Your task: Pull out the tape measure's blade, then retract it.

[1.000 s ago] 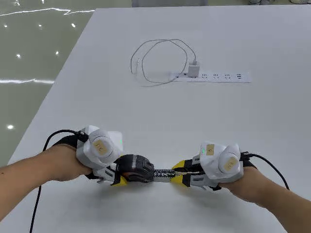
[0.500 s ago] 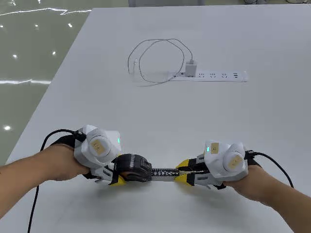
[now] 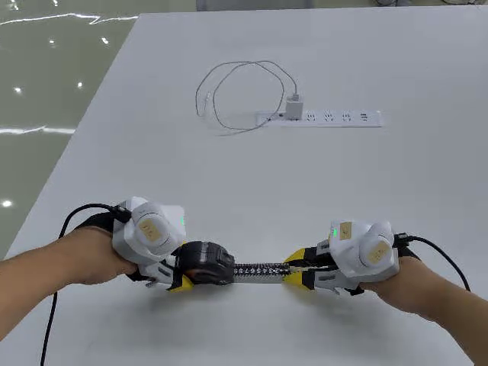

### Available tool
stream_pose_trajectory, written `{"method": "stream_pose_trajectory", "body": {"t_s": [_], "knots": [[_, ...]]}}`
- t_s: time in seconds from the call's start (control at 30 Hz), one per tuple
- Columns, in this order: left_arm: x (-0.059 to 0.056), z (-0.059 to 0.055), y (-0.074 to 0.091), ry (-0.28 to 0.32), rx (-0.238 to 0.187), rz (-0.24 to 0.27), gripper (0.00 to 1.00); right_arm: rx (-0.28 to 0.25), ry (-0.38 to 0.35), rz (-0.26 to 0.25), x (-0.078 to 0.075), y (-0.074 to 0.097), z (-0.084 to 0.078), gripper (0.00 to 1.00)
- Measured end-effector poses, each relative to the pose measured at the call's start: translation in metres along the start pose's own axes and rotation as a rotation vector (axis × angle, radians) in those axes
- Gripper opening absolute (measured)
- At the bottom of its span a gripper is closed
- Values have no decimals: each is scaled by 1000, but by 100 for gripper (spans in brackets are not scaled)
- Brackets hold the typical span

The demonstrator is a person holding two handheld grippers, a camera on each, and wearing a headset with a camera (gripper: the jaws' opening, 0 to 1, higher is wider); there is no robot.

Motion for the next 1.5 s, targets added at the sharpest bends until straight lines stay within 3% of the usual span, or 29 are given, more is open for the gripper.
{"method": "stream_pose_trajectory", "body": {"t_s": [1.5], "knots": [[1, 0, 0, -3, 6, -1, 27, 59, -1, -49, -15, 38, -32, 8]]}}
Point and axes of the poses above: the centre of the closed fingertips' face, and the gripper's own axes: y roughly backward along the fingers, x roughly to its left, z roughly out of its top, the point moved 5 cm from there along y, roughly backward along the fingers, and after that the axes turned 14 degrees about -z, right-handed, at the moved point
